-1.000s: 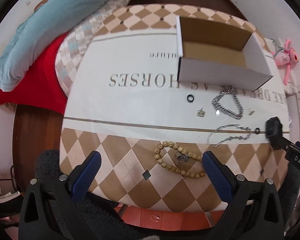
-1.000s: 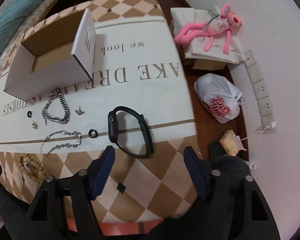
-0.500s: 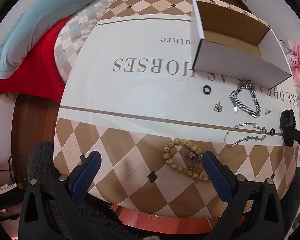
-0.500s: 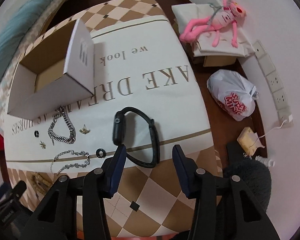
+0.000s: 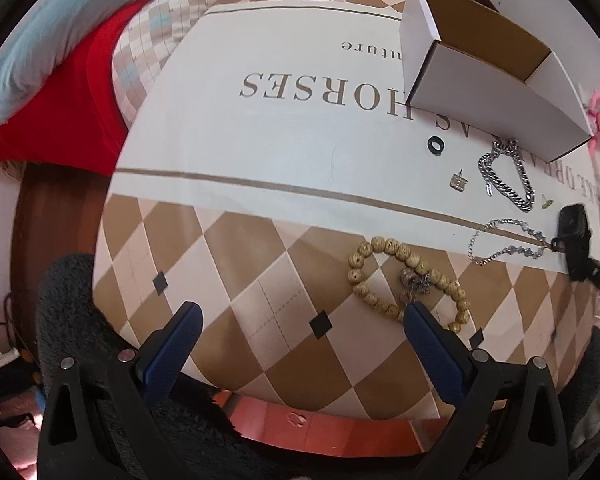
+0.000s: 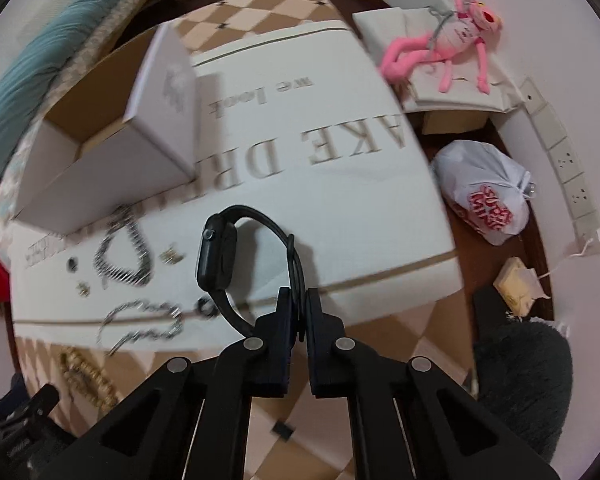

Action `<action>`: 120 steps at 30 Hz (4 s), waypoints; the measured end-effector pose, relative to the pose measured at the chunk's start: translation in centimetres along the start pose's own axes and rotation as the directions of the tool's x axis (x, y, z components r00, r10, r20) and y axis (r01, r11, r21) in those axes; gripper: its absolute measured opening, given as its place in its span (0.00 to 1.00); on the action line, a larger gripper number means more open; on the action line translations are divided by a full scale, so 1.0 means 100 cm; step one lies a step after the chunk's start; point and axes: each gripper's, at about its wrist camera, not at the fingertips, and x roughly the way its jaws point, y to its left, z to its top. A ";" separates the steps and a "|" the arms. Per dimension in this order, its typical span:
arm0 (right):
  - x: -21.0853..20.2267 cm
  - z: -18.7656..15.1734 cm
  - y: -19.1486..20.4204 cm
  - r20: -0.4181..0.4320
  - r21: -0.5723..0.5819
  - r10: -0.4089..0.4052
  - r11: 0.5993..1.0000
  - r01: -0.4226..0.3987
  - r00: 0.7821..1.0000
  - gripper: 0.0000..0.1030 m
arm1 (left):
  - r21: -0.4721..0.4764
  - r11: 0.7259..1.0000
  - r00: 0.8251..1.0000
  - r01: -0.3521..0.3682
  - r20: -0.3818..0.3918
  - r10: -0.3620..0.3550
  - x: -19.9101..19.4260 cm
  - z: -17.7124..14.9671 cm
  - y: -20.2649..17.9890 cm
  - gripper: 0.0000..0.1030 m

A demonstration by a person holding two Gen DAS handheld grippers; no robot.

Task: Organize jewelry
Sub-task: 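Lower the right gripper onto the black smartwatch band and close it, then close the left gripper on the wooden bead bracelet while the right holds the watch, then carry watch and bead bracelet into the white box and open both grippers, then lift both open grippers out of the box and back over the jewelry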

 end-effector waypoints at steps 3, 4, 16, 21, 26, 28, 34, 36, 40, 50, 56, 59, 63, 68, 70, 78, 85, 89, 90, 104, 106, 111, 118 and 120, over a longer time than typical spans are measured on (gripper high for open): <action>-0.009 -0.016 0.010 -0.011 -0.013 0.054 0.998 -0.054 0.998 0.06 | -0.027 0.998 0.998 0.063 -0.013 -0.063 0.004 -0.001 0.007 0.99; -0.012 -0.022 0.013 -0.015 -0.020 0.066 0.998 -0.067 0.998 0.06 | -0.038 0.996 0.996 0.085 -0.020 -0.086 0.006 0.000 0.010 0.98; -0.012 -0.063 0.041 -0.048 -0.100 0.041 0.994 -0.046 0.998 0.06 | 0.142 0.990 0.998 0.006 0.054 -0.014 0.021 0.019 -0.019 0.15; -0.013 -0.067 0.049 -0.030 -0.130 -0.014 0.991 0.010 0.999 0.06 | 0.212 0.977 0.995 -0.041 0.101 0.020 0.018 0.017 -0.030 0.06; -0.015 -0.066 0.050 -0.031 -0.129 -0.022 0.991 0.018 0.999 0.06 | 0.203 0.979 0.994 -0.012 0.105 -0.010 0.004 0.007 -0.038 0.06; -0.018 -0.062 0.053 -0.036 -0.125 -0.017 0.992 0.013 0.999 0.06 | 0.197 0.980 0.993 0.009 0.113 -0.032 -0.003 0.008 -0.037 0.06; -0.034 -0.054 0.049 -0.020 -0.108 0.020 0.994 -0.022 1.000 0.06 | 0.195 0.976 0.980 0.095 0.156 -0.127 -0.043 0.013 -0.036 0.06; -0.042 -0.051 0.050 -0.008 -0.110 0.037 0.993 -0.038 0.999 0.06 | 0.206 0.972 0.972 0.115 0.178 -0.152 -0.058 0.015 -0.036 0.06; -0.057 -0.042 0.051 0.014 -0.105 0.073 0.992 -0.071 0.997 0.06 | 0.205 0.965 0.957 0.164 0.206 -0.206 -0.088 0.016 -0.038 0.06; -0.113 0.023 0.069 0.108 -0.115 0.198 0.976 -0.186 0.974 0.06 | 0.243 0.926 0.885 0.288 0.301 -0.354 -0.173 0.070 -0.056 0.06; -0.113 0.086 0.092 0.150 -0.163 0.186 0.973 -0.161 0.971 0.06 | 0.288 0.909 0.872 0.301 0.302 -0.384 -0.178 0.131 -0.074 0.06; -0.096 0.112 0.102 0.118 -0.169 0.171 0.974 -0.150 0.978 0.06 | 0.302 0.910 0.886 0.285 0.278 -0.370 -0.159 0.157 -0.084 0.06; -0.069 0.131 0.111 0.068 -0.169 0.144 0.977 -0.130 0.987 0.06 | 0.283 0.911 0.903 0.301 0.222 -0.368 -0.132 0.179 -0.087 0.07; -0.039 0.144 0.118 0.002 -0.179 0.122 0.977 -0.120 0.992 0.12 | 0.238 0.933 0.926 0.269 0.202 -0.318 -0.112 0.196 -0.082 0.09; -0.034 0.147 0.120 -0.013 -0.190 0.111 0.975 -0.111 0.994 0.22 | 0.220 0.944 0.931 0.248 0.215 -0.294 -0.112 0.198 -0.078 0.11; -0.063 0.136 0.119 0.094 -0.225 0.037 0.974 -0.015 0.995 0.90 | 0.160 0.982 0.928 0.101 0.341 -0.151 -0.113 0.178 -0.061 0.76; -0.057 0.113 0.107 0.116 -0.234 -0.033 0.970 0.060 0.993 1.00 | 0.183 0.981 0.935 0.062 0.333 -0.122 -0.091 0.150 -0.062 1.00; -0.054 0.100 0.100 0.116 -0.226 -0.028 0.973 0.053 0.993 1.00 | 0.176 0.983 0.939 0.044 0.329 -0.101 -0.083 0.139 -0.061 1.00; -0.054 0.098 0.100 0.118 -0.224 -0.027 0.973 0.054 0.993 1.00 | 0.171 0.984 0.939 0.042 0.330 -0.098 -0.082 0.137 -0.060 1.00; -0.090 0.078 0.101 0.183 -0.230 0.009 0.973 0.034 0.983 1.00 | 0.149 0.987 0.917 0.064 0.381 -0.117 -0.118 0.106 -0.047 1.00; -0.099 0.074 0.101 0.200 -0.226 0.011 0.973 0.035 0.980 1.00 | 0.147 0.987 0.910 0.062 0.398 -0.117 -0.127 0.100 -0.044 1.00; -0.127 0.063 0.098 0.252 -0.209 0.026 0.977 0.029 0.968 1.00 | 0.143 0.988 0.892 0.057 0.437 -0.115 -0.150 0.084 -0.036 1.00; -0.169 0.048 0.099 0.330 -0.206 0.025 0.977 0.046 0.944 1.00 | 0.160 0.986 0.868 0.049 0.482 -0.121 -0.180 0.065 -0.029 1.00; -0.181 0.044 0.099 0.352 -0.205 0.028 0.978 0.048 0.936 1.00 | 0.160 0.986 0.861 0.044 0.494 -0.118 -0.188 0.060 -0.027 1.00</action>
